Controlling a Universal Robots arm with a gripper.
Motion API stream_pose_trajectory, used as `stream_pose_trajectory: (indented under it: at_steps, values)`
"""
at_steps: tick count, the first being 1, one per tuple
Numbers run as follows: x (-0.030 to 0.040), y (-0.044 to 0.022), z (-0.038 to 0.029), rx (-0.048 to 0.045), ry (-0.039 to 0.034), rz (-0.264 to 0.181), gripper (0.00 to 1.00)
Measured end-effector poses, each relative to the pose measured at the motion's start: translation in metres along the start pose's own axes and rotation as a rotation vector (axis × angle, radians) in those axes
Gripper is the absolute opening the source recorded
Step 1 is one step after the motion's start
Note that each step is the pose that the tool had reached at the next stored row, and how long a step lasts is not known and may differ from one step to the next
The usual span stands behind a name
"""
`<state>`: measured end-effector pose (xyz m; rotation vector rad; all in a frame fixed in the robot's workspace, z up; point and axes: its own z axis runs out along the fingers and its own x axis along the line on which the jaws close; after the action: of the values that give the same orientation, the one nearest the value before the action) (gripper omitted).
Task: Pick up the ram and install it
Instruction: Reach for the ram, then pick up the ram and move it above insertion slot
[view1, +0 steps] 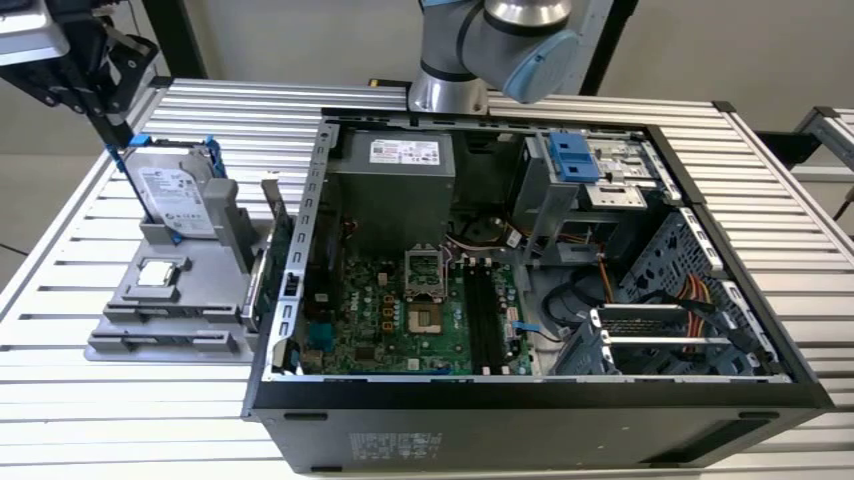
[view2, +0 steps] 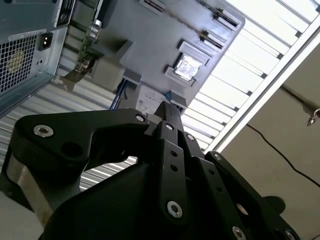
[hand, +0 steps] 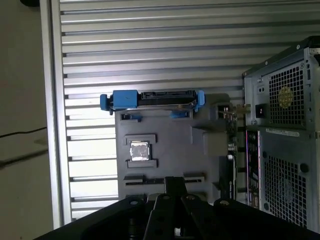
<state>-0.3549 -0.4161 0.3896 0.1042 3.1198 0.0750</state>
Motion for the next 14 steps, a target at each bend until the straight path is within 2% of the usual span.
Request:
stream_pose_trajectory:
  at_steps: [14]
  values:
    - [0.0013, -0.0067, 0.0006, 0.0000, 0.0000, 0.000, 0.00]
